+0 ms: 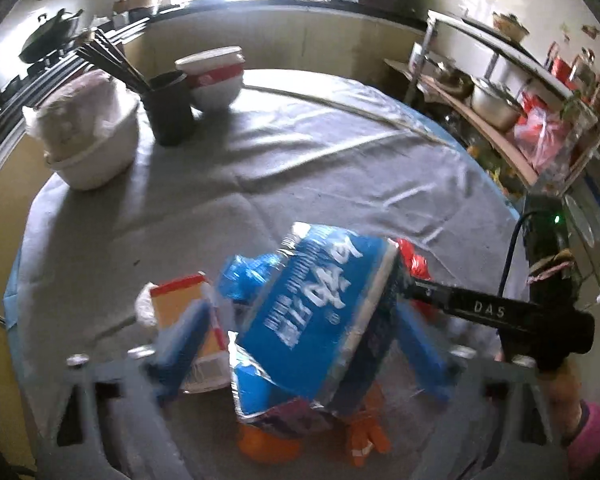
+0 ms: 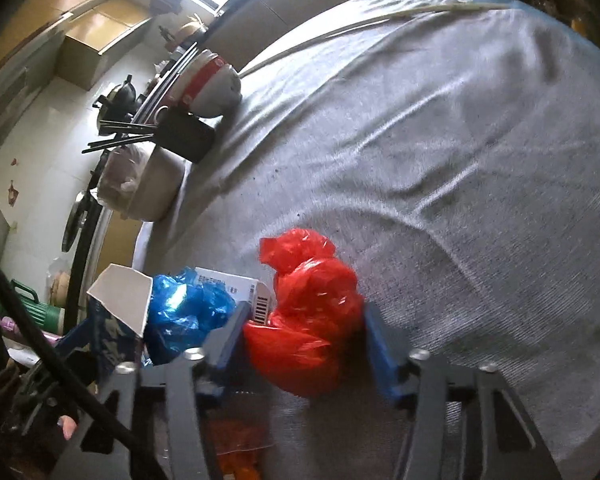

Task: Collect trash
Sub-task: 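Grasp the blue toothpaste box with the left tool while the right tool grasps the red bag, then carry both items to the red basket and release them inside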

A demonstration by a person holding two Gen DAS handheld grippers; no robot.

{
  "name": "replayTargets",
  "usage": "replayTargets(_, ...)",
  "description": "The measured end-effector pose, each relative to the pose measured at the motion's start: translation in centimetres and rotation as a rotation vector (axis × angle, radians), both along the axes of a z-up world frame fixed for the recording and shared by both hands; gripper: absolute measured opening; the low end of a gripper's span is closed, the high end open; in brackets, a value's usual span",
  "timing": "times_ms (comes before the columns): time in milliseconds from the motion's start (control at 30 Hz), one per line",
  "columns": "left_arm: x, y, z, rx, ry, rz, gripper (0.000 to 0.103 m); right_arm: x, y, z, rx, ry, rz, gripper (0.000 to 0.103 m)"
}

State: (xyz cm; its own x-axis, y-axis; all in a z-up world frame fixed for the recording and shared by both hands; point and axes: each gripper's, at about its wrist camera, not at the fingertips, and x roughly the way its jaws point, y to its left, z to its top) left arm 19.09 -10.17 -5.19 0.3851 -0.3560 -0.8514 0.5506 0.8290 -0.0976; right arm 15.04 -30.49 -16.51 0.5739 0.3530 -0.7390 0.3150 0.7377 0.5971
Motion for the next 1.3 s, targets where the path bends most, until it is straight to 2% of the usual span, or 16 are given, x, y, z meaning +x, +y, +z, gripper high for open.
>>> replayTargets(67,-0.5,-0.1,-0.2,-0.004,-0.007,-0.012,0.065,-0.3,0.0,0.0,-0.018,-0.009,-0.004,0.047)
replayTargets(100,-0.6,-0.2,-0.2,-0.001,-0.023,-0.009,0.063,-0.5,-0.1,0.1,-0.027,-0.012,-0.006,0.047)
replayTargets(133,-0.8,-0.1,0.0,-0.001,-0.036,-0.004,0.056,-0.8,-0.1,0.2,-0.040,-0.019,-0.011,0.047)
replayTargets(233,-1.2,0.4,0.6,-0.042,-0.034,0.000,0.055,-1.8,-0.6,1.1,-0.047,-0.047,-0.012,0.046)
replayTargets(333,-2.0,0.8,1.4,-0.045,-0.080,0.013,0.055,-3.2,-1.2,1.9,-0.056,-0.071,-0.013,0.046)
replayTargets(567,-5.6,1.4,4.3,-0.125,-0.153,0.006,0.055,-7.6,-1.9,4.9,-0.066,-0.149,-0.022,0.046)
replayTargets(733,-9.3,-0.2,5.4,-0.177,-0.165,-0.097,0.055,-11.7,-3.2,7.3,-0.057,-0.207,-0.053,0.046)
replayTargets(967,-14.0,-5.5,3.8,-0.138,-0.139,-0.246,0.055,-18.7,-7.1,8.6,-0.065,-0.232,-0.169,0.046)
replayTargets(1100,-17.1,-9.0,3.1,-0.120,-0.123,-0.338,0.055,-23.3,-10.1,8.5,-0.086,-0.217,-0.268,0.046)
replayTargets(1300,-21.5,-15.4,1.8,-0.099,-0.108,-0.497,0.055,-30.7,-15.9,6.6,-0.084,-0.155,-0.458,0.046)
